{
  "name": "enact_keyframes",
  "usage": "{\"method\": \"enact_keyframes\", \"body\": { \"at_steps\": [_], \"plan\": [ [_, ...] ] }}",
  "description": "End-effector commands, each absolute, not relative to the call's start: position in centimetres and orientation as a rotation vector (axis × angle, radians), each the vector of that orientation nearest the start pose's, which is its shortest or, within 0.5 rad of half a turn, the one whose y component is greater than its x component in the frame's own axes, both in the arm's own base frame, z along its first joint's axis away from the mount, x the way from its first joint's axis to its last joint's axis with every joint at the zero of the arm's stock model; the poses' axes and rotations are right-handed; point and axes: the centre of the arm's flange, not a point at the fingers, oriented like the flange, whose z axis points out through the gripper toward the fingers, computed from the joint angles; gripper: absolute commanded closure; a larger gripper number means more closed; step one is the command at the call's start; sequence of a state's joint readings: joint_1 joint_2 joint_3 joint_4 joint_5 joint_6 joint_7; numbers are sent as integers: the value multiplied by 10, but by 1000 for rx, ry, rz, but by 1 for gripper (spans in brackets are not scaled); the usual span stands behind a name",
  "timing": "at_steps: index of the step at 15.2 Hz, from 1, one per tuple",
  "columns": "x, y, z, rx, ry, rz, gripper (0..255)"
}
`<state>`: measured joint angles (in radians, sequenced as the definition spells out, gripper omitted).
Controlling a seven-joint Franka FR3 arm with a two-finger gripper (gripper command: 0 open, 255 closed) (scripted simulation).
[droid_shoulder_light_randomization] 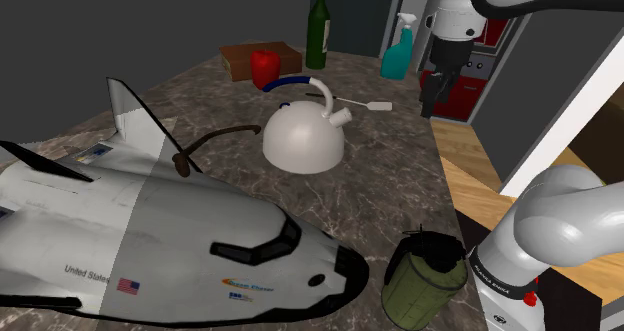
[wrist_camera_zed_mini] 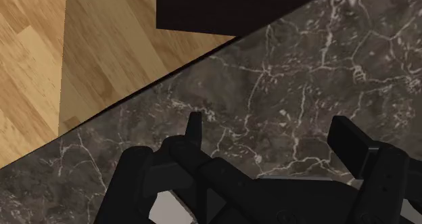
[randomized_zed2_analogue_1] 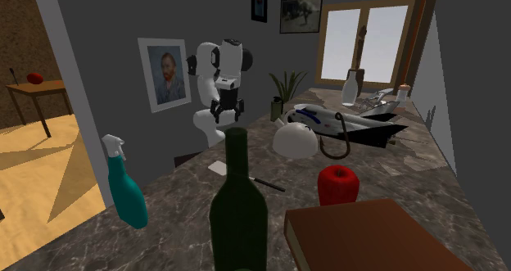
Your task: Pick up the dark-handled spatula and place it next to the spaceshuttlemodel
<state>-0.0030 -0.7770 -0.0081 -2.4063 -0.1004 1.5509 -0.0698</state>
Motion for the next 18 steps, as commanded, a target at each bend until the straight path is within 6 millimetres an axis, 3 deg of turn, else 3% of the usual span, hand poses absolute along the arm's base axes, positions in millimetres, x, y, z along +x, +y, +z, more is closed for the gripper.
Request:
{"method": "enact_keyframes", "body": {
  "at_steps": [1, 10, 18],
  "plan": [
    [305, -15, 563, -3229, -102, 132, 0],
    [406, -56, 540, -3161, -423, 39, 0],
    [502, -74, 522, -3072, -696, -43, 0]
  ]
}}
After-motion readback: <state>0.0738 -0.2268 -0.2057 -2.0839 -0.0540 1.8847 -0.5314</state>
